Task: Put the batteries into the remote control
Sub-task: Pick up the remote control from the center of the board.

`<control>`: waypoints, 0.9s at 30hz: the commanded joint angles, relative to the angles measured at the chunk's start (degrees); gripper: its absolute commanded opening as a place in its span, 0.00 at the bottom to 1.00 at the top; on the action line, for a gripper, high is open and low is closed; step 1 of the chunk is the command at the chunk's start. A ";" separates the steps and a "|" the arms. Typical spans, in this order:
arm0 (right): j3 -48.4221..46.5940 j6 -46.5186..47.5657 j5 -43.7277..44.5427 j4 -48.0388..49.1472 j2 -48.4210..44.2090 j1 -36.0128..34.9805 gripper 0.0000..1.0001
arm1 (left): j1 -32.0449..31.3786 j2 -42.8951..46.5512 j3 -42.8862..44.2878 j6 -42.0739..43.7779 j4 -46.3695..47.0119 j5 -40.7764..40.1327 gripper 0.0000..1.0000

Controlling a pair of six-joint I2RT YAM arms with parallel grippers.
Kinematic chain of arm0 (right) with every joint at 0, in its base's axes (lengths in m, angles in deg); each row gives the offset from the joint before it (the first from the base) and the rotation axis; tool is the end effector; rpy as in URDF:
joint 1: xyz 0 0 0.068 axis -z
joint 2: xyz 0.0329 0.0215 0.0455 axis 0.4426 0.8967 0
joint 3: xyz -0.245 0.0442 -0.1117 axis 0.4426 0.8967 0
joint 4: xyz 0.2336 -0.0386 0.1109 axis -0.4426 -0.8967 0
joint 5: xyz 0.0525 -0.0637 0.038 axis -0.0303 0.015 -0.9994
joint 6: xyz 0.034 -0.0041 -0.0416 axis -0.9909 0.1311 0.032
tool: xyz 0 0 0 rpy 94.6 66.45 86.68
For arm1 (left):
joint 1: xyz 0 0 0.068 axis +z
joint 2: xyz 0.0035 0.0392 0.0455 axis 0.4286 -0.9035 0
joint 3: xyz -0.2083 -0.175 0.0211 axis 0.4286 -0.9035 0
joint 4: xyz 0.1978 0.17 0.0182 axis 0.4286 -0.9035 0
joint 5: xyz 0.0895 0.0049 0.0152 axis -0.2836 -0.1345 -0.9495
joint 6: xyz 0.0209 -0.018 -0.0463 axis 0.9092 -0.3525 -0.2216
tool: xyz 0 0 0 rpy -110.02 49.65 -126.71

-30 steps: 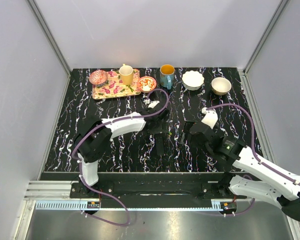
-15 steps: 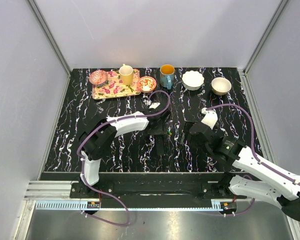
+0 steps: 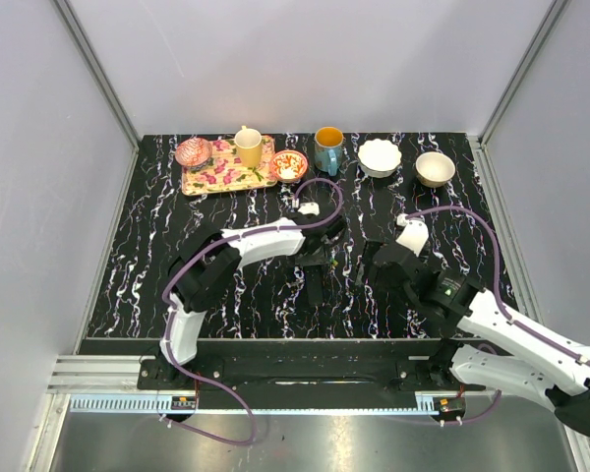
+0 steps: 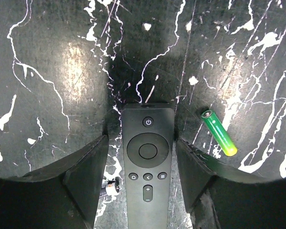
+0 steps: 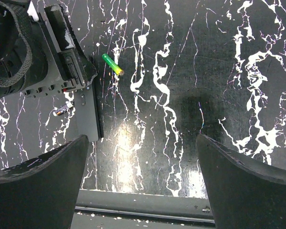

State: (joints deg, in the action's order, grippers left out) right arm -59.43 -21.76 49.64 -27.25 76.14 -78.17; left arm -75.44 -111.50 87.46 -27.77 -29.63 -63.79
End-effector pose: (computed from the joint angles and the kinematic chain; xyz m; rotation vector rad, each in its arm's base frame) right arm 0.1229 0.1270 0.2851 0.1079 2.2452 0.2638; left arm 0.2697 -0.3044 0.1624 -0.1439 2.6897 -0.0597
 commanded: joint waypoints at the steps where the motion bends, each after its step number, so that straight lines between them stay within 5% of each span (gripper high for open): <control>1: 0.95 0.15 1.43 1.53 -2.33 0.48 1.00 | -1.26 -2.84 2.49 -4.99 -5.64 -1.43 0.61; 4: 1.39 0.24 1.51 1.35 -3.73 0.48 1.00 | -1.79 -4.16 3.81 -5.35 -6.52 -1.34 0.57; 14: 0.16 -0.47 1.51 -0.84 -5.85 0.48 1.00 | -1.97 -0.23 2.76 -3.07 -4.24 -1.60 0.00; 22: -6.43 2.52 3.10 -0.94 -4.27 0.40 1.00 | 0.57 23.49 -9.53 4.66 14.45 1.37 0.00; 27: -4.77 8.58 -5.76 10.63 -6.28 0.48 0.98 | 9.97 42.75 -30.79 6.26 43.49 21.19 0.00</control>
State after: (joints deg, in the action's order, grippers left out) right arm -63.72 -18.51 48.92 -26.29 71.44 -77.99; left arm -71.86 -78.93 67.57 -23.40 -11.56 -57.27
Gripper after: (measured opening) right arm 0.983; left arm 0.441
